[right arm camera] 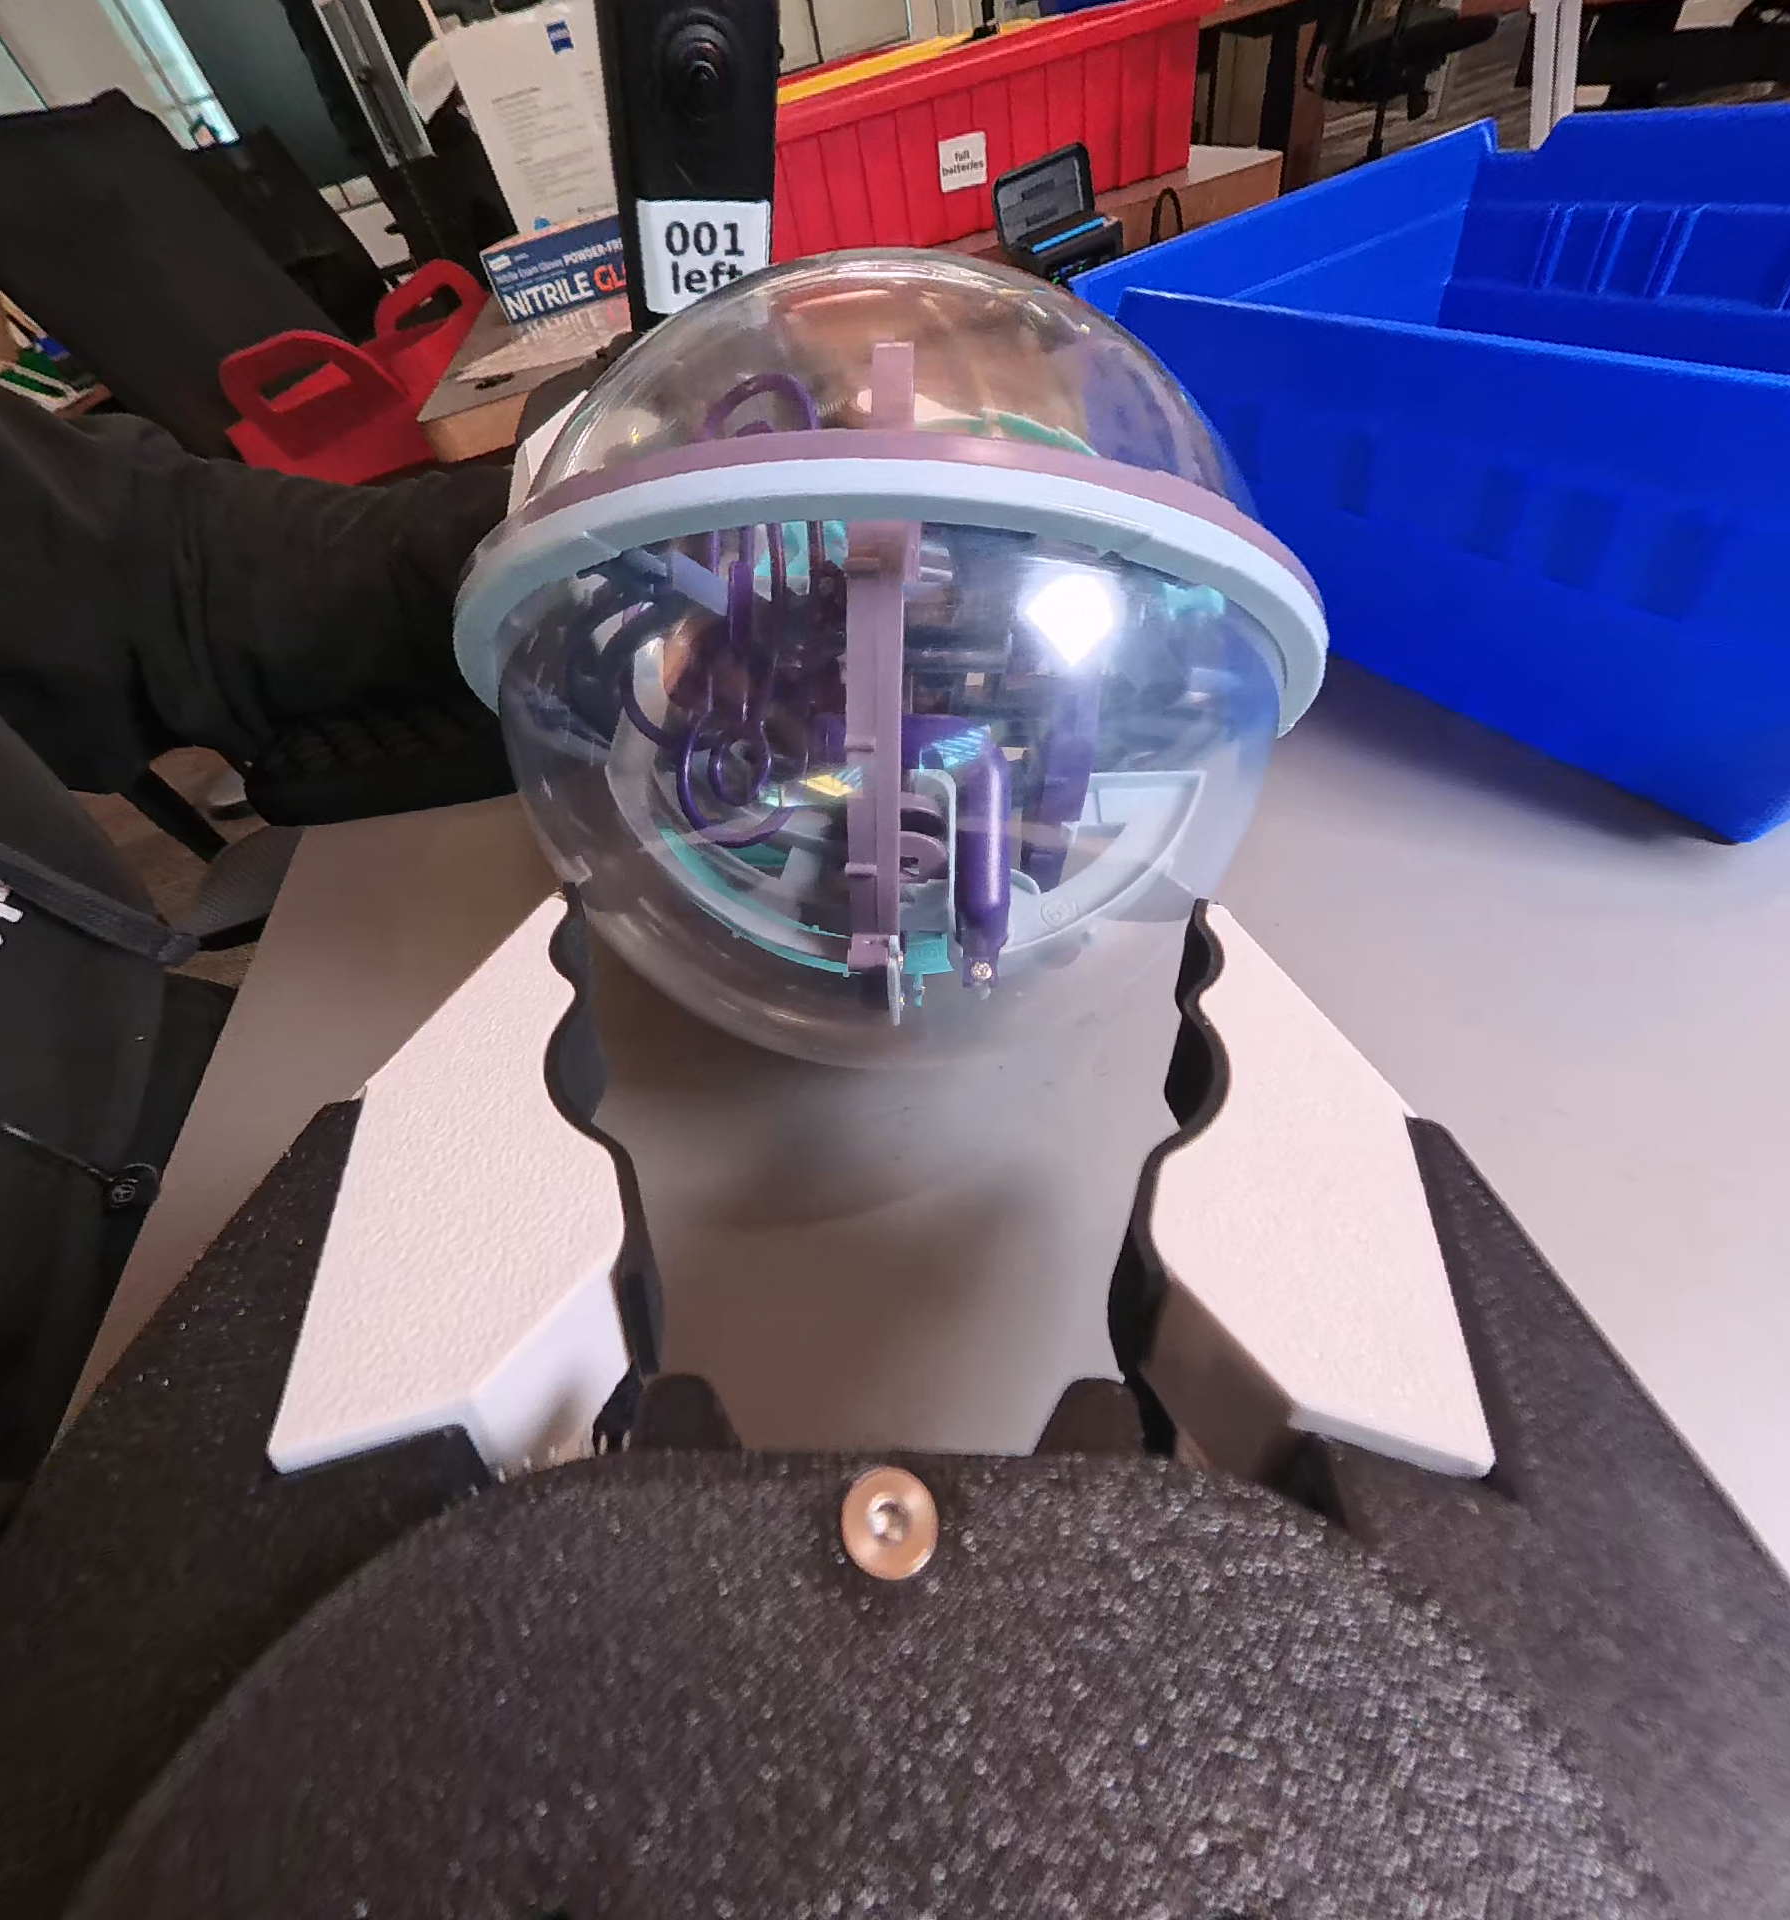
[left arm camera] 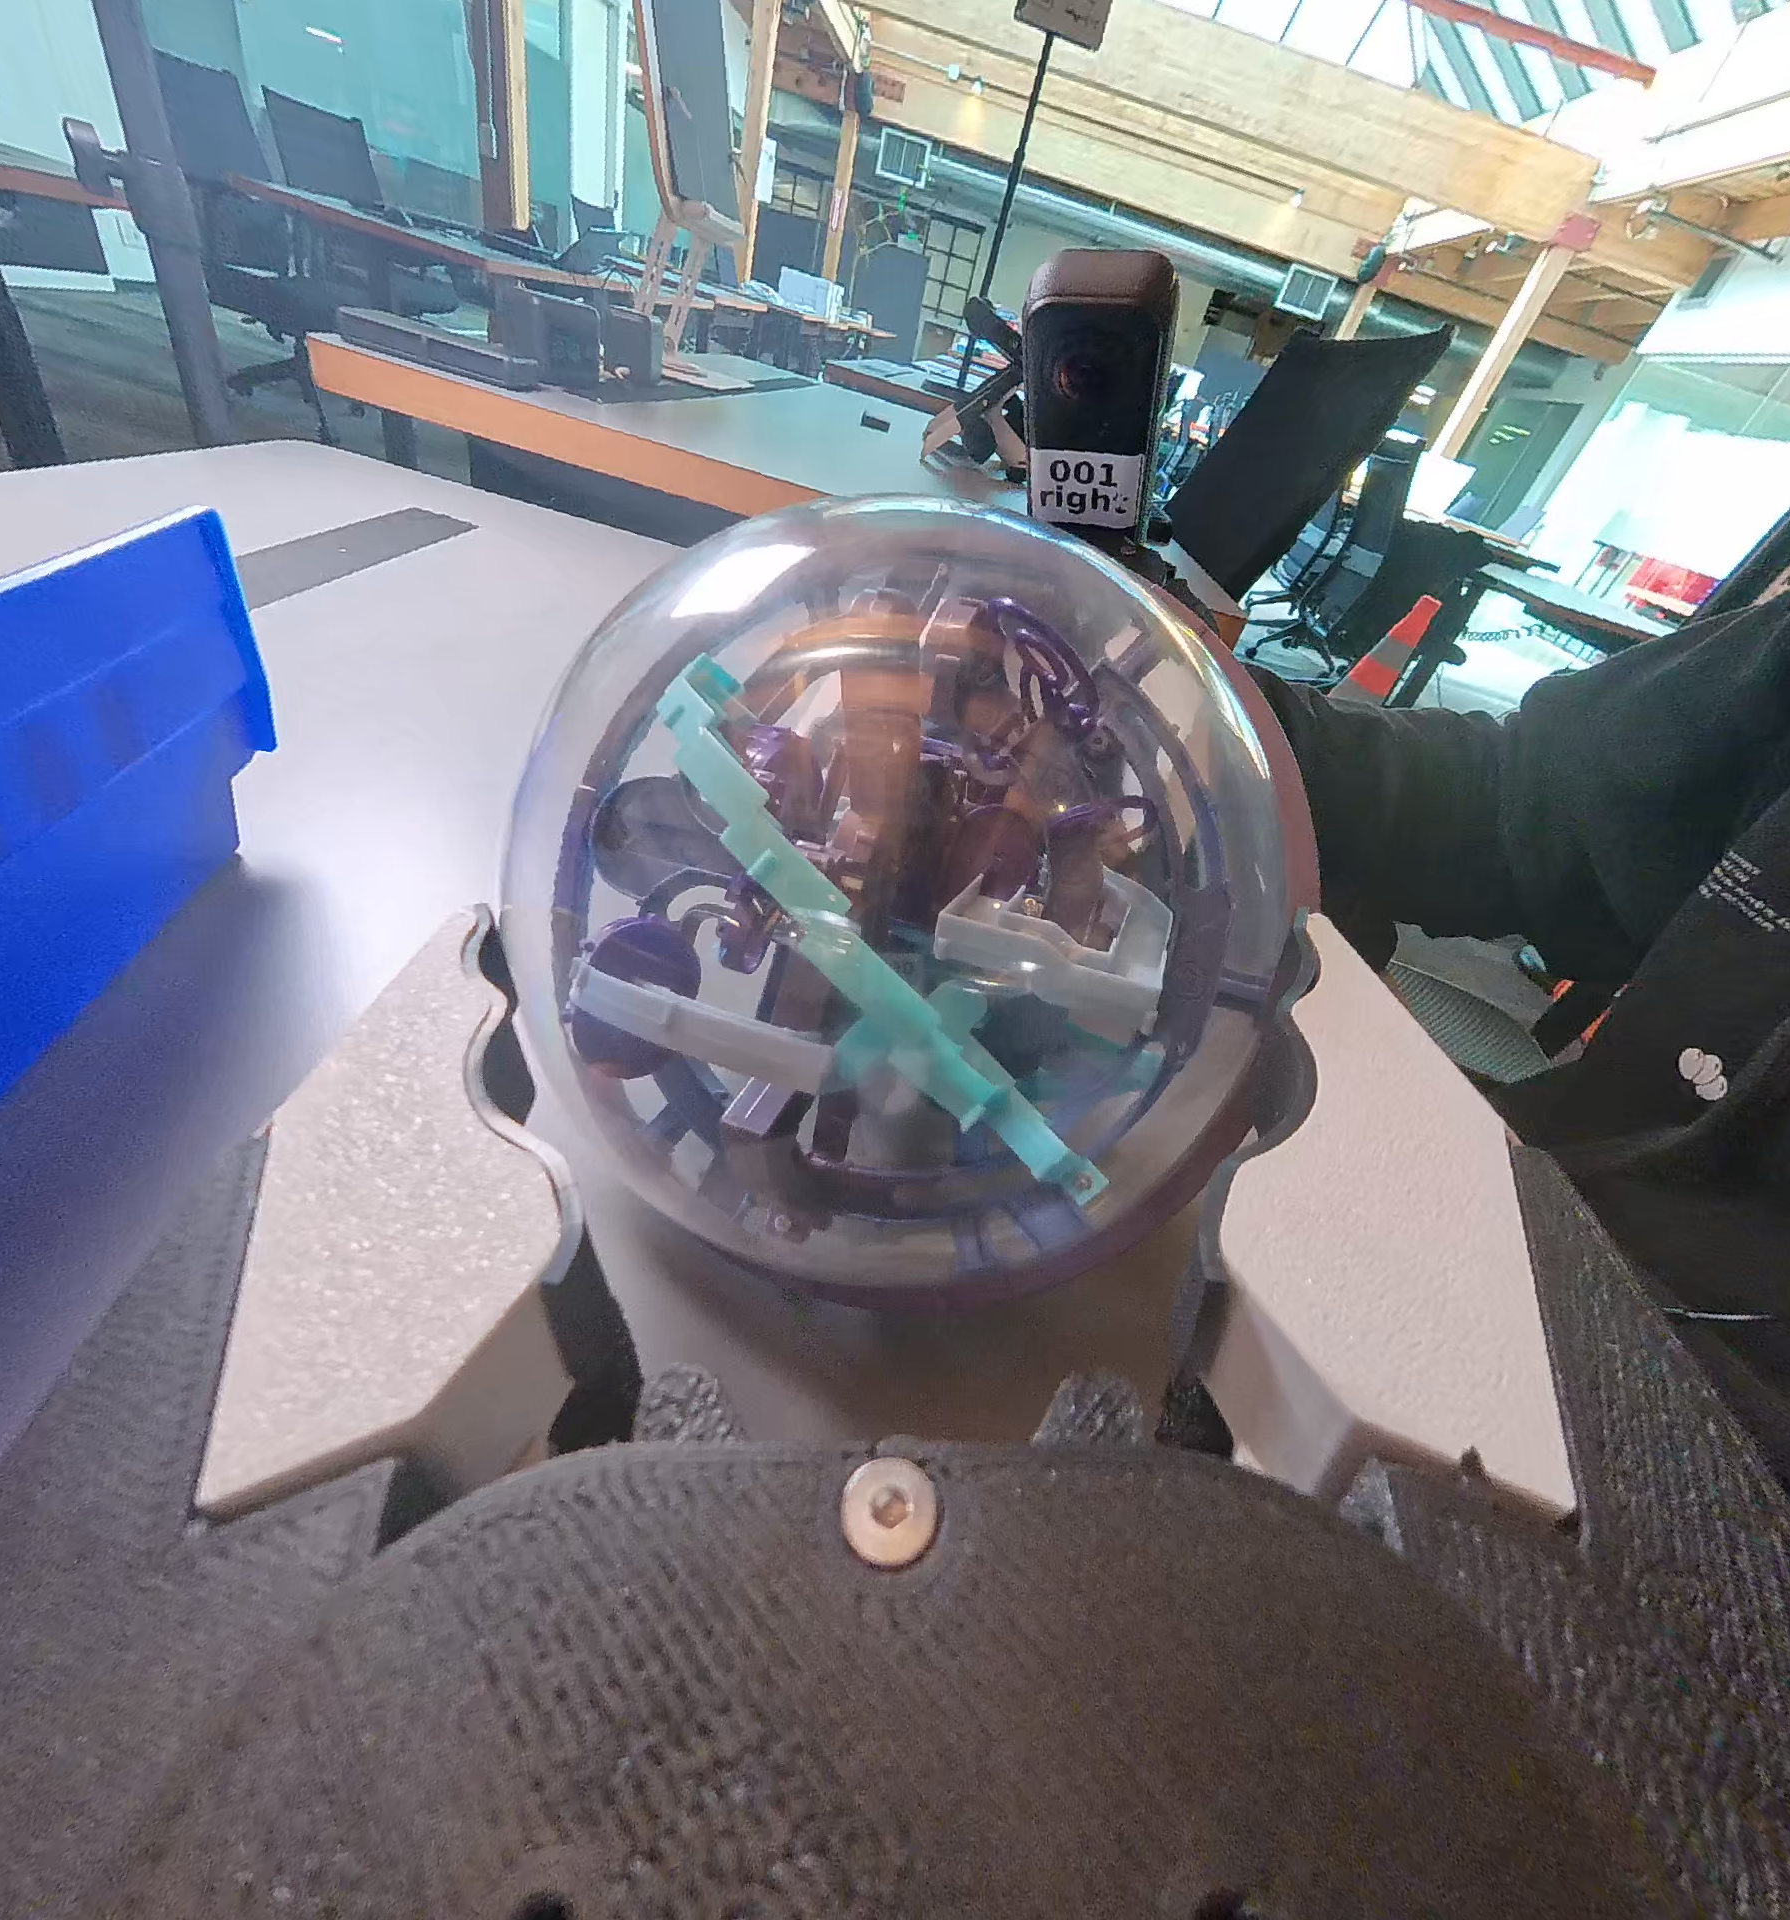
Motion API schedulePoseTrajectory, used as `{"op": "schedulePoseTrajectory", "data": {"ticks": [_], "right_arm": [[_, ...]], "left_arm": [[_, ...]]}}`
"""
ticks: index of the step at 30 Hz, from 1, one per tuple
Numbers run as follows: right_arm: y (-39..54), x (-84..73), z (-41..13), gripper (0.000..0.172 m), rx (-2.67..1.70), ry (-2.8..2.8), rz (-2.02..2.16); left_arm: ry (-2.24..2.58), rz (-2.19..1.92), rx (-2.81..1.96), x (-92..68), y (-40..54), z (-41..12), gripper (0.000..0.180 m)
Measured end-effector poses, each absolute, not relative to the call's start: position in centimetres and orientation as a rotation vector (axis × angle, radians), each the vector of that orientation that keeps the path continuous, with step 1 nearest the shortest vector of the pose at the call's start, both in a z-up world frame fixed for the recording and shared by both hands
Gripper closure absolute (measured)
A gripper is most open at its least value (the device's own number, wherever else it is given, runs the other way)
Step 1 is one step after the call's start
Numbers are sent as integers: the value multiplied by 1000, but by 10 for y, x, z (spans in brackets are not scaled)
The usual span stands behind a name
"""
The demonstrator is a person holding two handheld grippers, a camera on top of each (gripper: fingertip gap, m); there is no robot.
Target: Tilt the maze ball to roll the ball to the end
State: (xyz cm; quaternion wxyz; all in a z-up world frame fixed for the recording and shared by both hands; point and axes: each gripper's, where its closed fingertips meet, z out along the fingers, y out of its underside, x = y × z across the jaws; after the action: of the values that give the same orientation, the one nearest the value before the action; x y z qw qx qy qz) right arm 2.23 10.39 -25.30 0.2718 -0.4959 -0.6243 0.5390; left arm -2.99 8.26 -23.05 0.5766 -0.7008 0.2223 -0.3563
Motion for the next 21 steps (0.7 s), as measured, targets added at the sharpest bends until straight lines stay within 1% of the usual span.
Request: {"op": "schedulePoseTrajectory", "data": {"ticks": [8,15,18,21], "right_arm": [[103,22,-254,63,-1305,-1687,1419],[96,21,-265,64,-1269,-1772,1314],[89,23,-274,71,-1235,-1857,1253],[77,35,-282,81,-1181,-2000,1229]], "left_arm": [[537,-833,-1612,-31,80,-231,40],[644,-716,-1575,-28,74,-225,41],[747,-653,-1551,-26,65,-220,43],[802,-630,-1501,-32,49,-206,57]]}}
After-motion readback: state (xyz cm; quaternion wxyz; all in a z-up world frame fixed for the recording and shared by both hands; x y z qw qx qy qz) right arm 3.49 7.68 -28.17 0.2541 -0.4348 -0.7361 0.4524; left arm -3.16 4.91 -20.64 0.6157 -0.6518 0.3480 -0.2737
